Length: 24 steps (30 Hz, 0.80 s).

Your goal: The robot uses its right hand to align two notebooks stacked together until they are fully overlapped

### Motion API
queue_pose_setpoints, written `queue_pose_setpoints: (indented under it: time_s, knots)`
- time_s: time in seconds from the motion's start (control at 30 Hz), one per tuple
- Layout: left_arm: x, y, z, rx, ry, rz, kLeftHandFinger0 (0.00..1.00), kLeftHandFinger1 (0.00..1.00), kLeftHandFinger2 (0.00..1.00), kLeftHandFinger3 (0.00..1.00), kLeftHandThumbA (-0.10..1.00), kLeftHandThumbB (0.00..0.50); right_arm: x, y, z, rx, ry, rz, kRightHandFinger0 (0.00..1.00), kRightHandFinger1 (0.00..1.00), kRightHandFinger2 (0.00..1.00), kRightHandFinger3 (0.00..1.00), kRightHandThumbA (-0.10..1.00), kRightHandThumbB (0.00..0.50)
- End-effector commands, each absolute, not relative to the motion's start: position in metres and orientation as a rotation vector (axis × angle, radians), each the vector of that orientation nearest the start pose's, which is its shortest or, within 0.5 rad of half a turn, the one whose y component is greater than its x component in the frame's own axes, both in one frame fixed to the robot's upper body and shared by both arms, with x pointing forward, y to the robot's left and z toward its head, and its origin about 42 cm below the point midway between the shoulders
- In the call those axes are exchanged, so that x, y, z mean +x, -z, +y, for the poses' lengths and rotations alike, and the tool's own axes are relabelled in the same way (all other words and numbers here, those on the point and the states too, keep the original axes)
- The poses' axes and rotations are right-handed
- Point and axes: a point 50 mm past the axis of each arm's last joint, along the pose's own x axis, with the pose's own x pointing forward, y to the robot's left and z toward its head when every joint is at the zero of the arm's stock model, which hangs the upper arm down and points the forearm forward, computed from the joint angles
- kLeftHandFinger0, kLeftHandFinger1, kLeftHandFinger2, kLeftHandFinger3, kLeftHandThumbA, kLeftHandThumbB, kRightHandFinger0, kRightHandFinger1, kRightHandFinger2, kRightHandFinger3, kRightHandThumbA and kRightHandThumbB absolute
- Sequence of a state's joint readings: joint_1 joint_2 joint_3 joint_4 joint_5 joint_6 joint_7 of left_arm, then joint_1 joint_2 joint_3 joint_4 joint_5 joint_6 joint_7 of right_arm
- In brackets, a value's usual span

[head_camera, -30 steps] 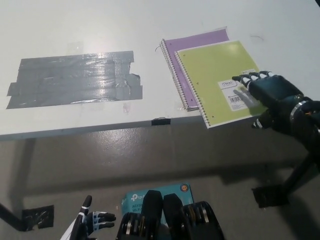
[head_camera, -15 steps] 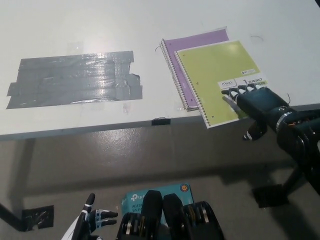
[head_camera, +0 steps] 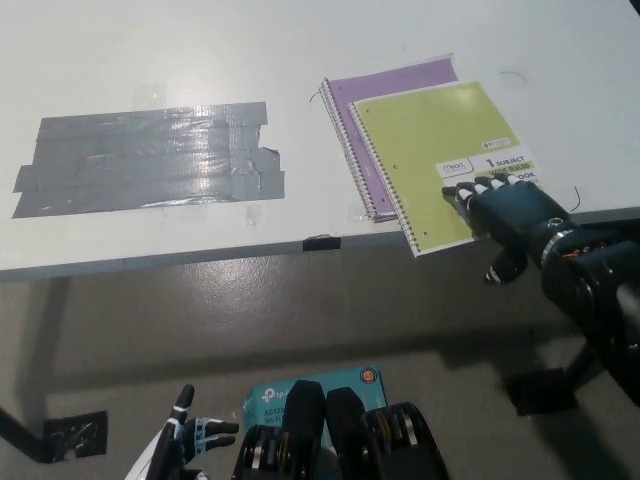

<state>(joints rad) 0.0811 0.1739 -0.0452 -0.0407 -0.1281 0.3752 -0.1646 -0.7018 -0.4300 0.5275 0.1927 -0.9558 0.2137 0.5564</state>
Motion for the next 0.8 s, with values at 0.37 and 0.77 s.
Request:
queue_pose_setpoints:
  time_s: [0.37,0.77]
  knots:
    - [0.254,-0.074,0.245,0.033,0.224,0.374,0.53,0.79,0.72,0.54,1.00,0.500,0.479,-0.247,-0.194,-1.720,-0.459,-0.047,1.00,1.00,1.00,1.00,0.95,0.493]
    - [0.256,-0.074,0.237,0.019,0.239,0.370,0.43,0.69,0.61,0.50,1.00,0.500,0.480,-0.224,-0.184,-1.732,-0.515,-0.033,1.00,1.00,1.00,1.00,0.96,0.500]
